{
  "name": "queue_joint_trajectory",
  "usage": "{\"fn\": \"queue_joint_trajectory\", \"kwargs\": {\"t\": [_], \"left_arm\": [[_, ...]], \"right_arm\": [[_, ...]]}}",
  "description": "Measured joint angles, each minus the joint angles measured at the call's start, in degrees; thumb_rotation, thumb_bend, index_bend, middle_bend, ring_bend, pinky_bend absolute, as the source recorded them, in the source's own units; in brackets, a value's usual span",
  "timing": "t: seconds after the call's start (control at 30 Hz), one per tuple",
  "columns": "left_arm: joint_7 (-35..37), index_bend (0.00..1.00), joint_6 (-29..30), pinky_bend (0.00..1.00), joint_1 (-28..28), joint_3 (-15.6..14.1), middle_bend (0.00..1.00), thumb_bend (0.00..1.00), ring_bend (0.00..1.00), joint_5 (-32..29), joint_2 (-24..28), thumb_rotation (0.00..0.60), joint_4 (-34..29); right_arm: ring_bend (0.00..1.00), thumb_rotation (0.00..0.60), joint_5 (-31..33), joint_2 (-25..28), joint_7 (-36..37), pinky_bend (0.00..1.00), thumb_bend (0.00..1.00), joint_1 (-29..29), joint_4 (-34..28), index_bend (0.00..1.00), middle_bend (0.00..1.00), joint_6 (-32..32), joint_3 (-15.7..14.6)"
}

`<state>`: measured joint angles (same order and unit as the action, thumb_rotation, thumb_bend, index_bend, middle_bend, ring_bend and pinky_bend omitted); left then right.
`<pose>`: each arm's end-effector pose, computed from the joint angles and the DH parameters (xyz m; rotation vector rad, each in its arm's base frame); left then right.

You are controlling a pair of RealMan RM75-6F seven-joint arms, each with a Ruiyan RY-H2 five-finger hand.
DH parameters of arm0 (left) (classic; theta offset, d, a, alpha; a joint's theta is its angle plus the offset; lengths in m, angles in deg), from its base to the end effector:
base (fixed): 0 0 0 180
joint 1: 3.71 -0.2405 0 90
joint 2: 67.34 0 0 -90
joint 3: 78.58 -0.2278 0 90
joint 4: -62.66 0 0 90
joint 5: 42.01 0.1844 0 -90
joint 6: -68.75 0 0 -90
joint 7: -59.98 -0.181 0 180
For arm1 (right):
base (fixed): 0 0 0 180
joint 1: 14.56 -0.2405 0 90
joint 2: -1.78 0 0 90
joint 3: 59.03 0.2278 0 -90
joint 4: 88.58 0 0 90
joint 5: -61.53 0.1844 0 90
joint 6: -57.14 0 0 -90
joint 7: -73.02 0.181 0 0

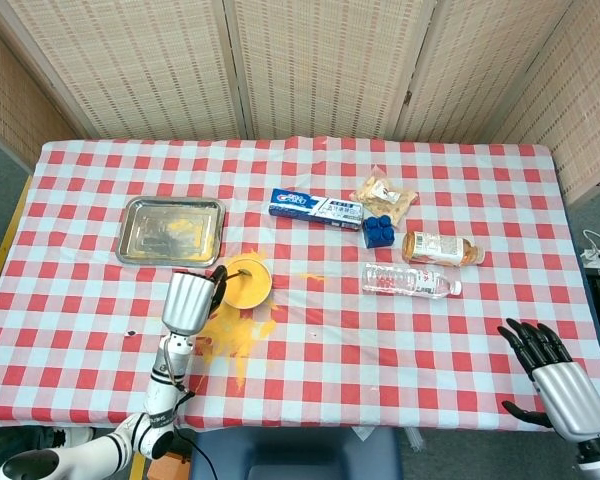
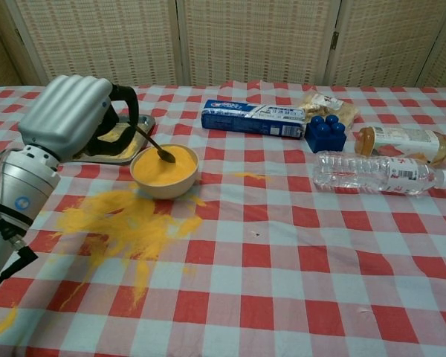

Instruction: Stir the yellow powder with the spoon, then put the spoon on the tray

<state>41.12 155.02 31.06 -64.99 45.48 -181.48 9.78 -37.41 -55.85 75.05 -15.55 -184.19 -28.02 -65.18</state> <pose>-0.1086 0.3323 0.0005 -1.4613 -0.4417 -1.2166 -0.2642 -0.1607 0.1564 1.6207 -0.9761 0.8476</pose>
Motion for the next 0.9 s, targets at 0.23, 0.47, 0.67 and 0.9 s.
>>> {"fn": "queue_joint_trajectory", "kwargs": {"t": [0.23, 0.47, 0.67, 0.9], "left_arm": [[-1.1, 0.84, -0.4, 1.0, -0.7, -0.6, 1.0, 0.83, 1.0, -0.7, 0.4, 0.6, -1.4], [-5.1, 0.84, -1.1, 1.0, -3.2, -1.5, 1.0, 0.83, 1.0, -2.5, 3.4, 0.6, -9.8], [-8.8, 0.84, -1.0, 1.0, -5.5, -2.8, 1.0, 0.82, 1.0, -3.4, 7.1, 0.6, -17.9], [-7.7, 0.84, 1.7, 1.0, -5.6, -2.9, 1.0, 0.83, 1.0, 0.1, 7.7, 0.6, -18.2]], "right_arm": [[0.0, 0.6, -0.2, 0.1, 0.0, 0.0, 0.02, 0.2, -0.1, 0.0, 0.0, -0.4, -0.1], [0.0, 0.6, -1.4, 0.1, 0.1, 0.0, 0.02, 0.7, 0.0, 0.0, 0.0, -1.6, -0.4], [0.0, 0.6, -2.2, 0.1, 0.1, 0.0, 0.02, 0.9, 0.1, 0.0, 0.0, -2.1, -0.7], [0.0, 0.6, -3.0, 0.3, 0.3, 0.0, 0.02, 1.1, 0.0, 0.0, 0.0, -2.5, -1.1]]}}
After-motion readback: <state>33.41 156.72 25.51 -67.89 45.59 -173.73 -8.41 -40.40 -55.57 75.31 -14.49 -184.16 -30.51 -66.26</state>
